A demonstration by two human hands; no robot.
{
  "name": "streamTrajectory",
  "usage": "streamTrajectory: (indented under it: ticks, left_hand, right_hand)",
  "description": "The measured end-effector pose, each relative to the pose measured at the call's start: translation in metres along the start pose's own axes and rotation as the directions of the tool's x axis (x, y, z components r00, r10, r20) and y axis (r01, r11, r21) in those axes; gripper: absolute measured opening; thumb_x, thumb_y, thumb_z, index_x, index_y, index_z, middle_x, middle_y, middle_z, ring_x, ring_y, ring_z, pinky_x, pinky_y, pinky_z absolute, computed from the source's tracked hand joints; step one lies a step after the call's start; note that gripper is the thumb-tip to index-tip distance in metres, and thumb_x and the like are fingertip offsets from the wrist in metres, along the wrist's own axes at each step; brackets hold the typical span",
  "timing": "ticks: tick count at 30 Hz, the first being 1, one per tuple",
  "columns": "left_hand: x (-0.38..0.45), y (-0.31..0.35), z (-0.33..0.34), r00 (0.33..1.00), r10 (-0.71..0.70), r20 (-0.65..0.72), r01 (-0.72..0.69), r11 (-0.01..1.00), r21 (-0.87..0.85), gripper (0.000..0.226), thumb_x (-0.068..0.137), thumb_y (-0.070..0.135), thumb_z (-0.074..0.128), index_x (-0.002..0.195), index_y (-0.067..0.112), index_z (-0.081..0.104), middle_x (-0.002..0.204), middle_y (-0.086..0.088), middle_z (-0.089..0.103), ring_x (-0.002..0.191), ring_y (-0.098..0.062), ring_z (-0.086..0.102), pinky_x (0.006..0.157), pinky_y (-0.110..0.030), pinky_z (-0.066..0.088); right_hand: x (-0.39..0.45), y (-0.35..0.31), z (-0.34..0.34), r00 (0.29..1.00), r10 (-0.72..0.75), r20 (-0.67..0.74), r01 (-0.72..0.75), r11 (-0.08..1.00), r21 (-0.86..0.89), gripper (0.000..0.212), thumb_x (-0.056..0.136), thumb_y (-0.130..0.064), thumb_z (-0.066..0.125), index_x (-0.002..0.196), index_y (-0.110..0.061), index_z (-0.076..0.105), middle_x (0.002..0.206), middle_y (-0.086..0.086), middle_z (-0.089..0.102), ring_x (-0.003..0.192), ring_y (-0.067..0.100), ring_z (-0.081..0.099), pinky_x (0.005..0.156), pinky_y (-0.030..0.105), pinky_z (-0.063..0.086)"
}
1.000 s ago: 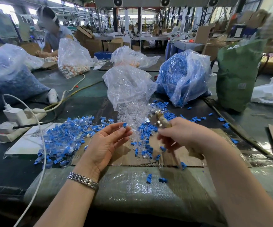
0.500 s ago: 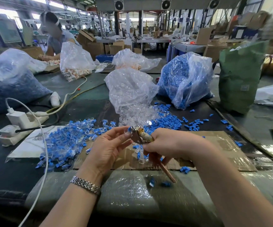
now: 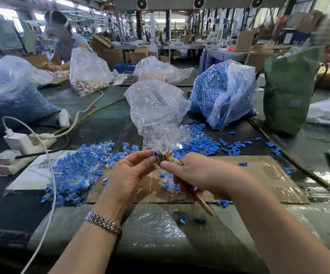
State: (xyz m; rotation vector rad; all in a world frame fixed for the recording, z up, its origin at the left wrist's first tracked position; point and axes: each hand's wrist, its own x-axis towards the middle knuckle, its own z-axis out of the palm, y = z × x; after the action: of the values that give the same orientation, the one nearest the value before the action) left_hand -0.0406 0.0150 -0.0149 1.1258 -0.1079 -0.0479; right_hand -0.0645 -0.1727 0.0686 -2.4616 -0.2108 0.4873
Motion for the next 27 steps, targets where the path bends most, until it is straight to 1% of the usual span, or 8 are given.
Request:
streamTrajectory:
  ticks: [3,6,9,13,17,19,22,27]
  left_hand:
    - [-0.005,-0.002,-0.004,0.973,0.148,-0.178,-0.061,0.906,0.419,0.014,0.087,0.020,0.077,0.098,0.029,0.078,0.095,0.001,0.078,0.081,-0.012,0.072,0.066,-0.022,0.057]
    - [-0.003,-0.004,-0.008,0.846,0.383,-0.370,-0.013,0.710,0.704,0.027,0.093,0.010,0.068,0.106,0.033,0.071,0.105,0.007,0.068,0.077,-0.008,0.064,0.069,-0.018,0.053]
    - [-0.002,-0.003,-0.005,0.806,0.460,-0.372,0.006,0.622,0.783,0.035,0.092,0.006,0.063,0.119,0.028,0.065,0.114,0.002,0.055,0.084,-0.005,0.057,0.073,-0.017,0.044]
    - [-0.006,-0.005,0.000,0.870,0.422,-0.254,-0.056,0.597,0.800,0.021,0.093,0.010,0.065,0.106,0.025,0.069,0.097,0.000,0.067,0.076,-0.007,0.061,0.060,-0.009,0.043]
    - [-0.009,-0.006,0.003,0.923,0.342,-0.178,-0.088,0.637,0.766,0.013,0.093,0.013,0.069,0.094,0.025,0.074,0.077,0.002,0.070,0.061,0.000,0.057,0.057,-0.014,0.048]
    - [-0.012,-0.005,0.005,0.950,0.285,-0.130,-0.089,0.643,0.760,0.012,0.092,0.015,0.071,0.092,0.026,0.074,0.075,0.001,0.071,0.060,-0.003,0.060,0.057,-0.018,0.050]
    - [-0.016,-0.006,0.008,0.975,0.211,-0.062,-0.095,0.659,0.746,0.009,0.092,0.015,0.073,0.092,0.024,0.075,0.076,0.007,0.073,0.055,-0.004,0.062,0.051,-0.016,0.050]
    - [-0.022,-0.003,0.012,0.983,0.180,0.044,-0.154,0.664,0.731,0.003,0.090,0.015,0.076,0.091,0.018,0.075,0.077,0.000,0.073,0.055,-0.007,0.063,0.054,-0.019,0.053]
  right_hand:
    - [0.007,0.015,-0.012,0.993,0.048,-0.104,-0.053,0.997,-0.054,0.064,0.092,-0.068,0.051,0.085,-0.006,0.065,0.067,0.004,0.059,0.057,0.020,0.054,0.059,0.032,0.048]
    - [0.019,0.040,-0.024,0.949,0.104,-0.297,-0.172,0.962,-0.212,0.048,0.093,-0.060,0.058,0.074,-0.016,0.054,0.066,-0.001,0.055,0.057,0.016,0.050,0.051,0.030,0.035]
    - [0.029,0.063,-0.022,0.904,0.175,-0.390,-0.312,0.893,-0.323,0.046,0.091,-0.058,0.062,0.076,-0.017,0.050,0.084,0.004,0.061,0.075,0.020,0.055,0.057,0.032,0.039]
    - [0.035,0.081,-0.012,0.857,0.247,-0.453,-0.434,0.819,-0.374,0.062,0.084,-0.070,0.062,0.115,-0.017,0.054,0.124,0.012,0.057,0.115,0.032,0.051,0.092,0.046,0.050]
    - [0.028,0.081,-0.014,0.861,0.202,-0.467,-0.385,0.859,-0.338,0.068,0.081,-0.062,0.071,0.129,-0.019,0.049,0.136,0.011,0.045,0.129,0.032,0.041,0.105,0.051,0.041]
    - [0.018,0.076,-0.019,0.887,0.143,-0.438,-0.301,0.899,-0.317,0.043,0.083,-0.050,0.077,0.111,-0.022,0.060,0.125,0.004,0.056,0.118,0.025,0.051,0.101,0.048,0.045]
    - [0.000,0.073,-0.022,0.978,0.087,-0.190,-0.123,0.975,-0.186,0.014,0.081,-0.027,0.083,0.080,-0.026,0.069,0.087,-0.008,0.073,0.081,0.013,0.068,0.072,0.034,0.057]
    - [-0.015,0.066,-0.011,0.998,0.007,0.059,0.008,0.968,-0.250,0.014,0.078,-0.030,0.085,0.087,-0.031,0.075,0.081,-0.015,0.070,0.079,0.002,0.065,0.068,0.023,0.051]
